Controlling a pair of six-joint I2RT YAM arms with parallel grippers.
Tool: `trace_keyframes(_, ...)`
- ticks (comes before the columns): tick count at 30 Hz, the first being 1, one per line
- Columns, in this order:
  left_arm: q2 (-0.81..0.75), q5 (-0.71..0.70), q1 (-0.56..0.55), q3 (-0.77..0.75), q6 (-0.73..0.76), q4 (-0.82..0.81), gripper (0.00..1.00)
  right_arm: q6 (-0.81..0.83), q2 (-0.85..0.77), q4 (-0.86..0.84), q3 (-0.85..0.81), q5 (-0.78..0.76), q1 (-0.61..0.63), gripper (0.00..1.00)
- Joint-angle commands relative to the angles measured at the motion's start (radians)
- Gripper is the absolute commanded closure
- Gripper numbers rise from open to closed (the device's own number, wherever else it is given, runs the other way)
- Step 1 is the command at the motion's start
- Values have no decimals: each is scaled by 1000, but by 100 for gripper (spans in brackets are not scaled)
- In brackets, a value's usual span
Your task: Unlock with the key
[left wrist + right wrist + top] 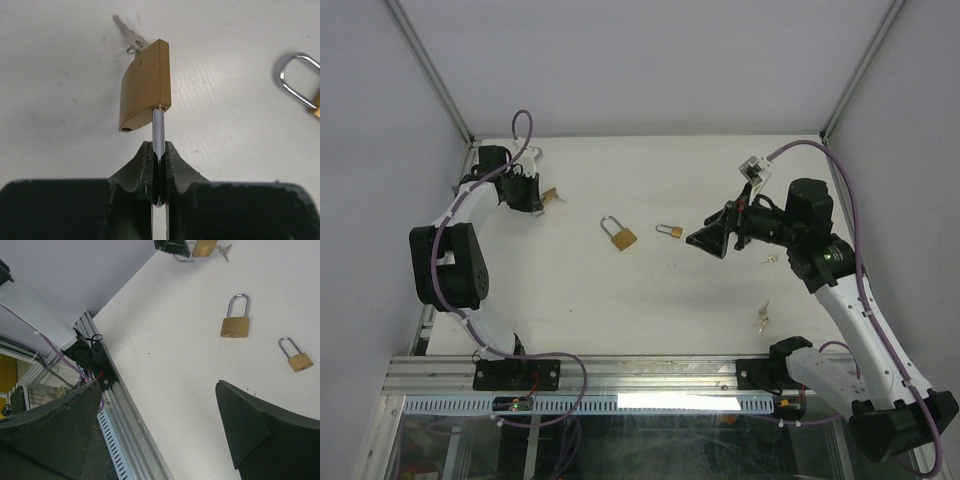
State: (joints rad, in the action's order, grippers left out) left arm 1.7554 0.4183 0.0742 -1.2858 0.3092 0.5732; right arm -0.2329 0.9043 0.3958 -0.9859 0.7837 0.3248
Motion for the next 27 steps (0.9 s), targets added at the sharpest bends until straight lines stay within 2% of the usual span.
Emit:
trace_keyframes(1, -17, -134, -11, -56, 82, -155, 100, 14, -23, -18, -3, -4, -5, 0)
trace_keyframes(5, -2, -83, -14, -7, 44, -130, 100, 9, -21, -22, 7, -1, -6, 0)
trace_keyframes(14, -21, 51, -16, 208, -304, -80, 100, -7, -28, -34, 14, -13, -6, 0)
trace_keyframes(20, -31, 54, -14, 264, -352, -69, 100, -15, -19, -39, 18, -4, -6, 0)
trace_keyframes(23, 2, 112, -6, 260, -378, -54, 100, -21, -14, -40, 11, 8, -6, 0)
trace_keyframes(24, 12, 125, -5, 253, -398, -45, 88, -20, -15, -38, 8, 11, -6, 0)
trace_keyframes(26, 12, 129, -5, 252, -433, -37, 47, -18, -17, -23, 0, 8, -5, 0)
trace_keyframes(27, 5, 111, -1, 255, -445, -34, 35, -17, -18, -13, -3, 5, -5, 0)
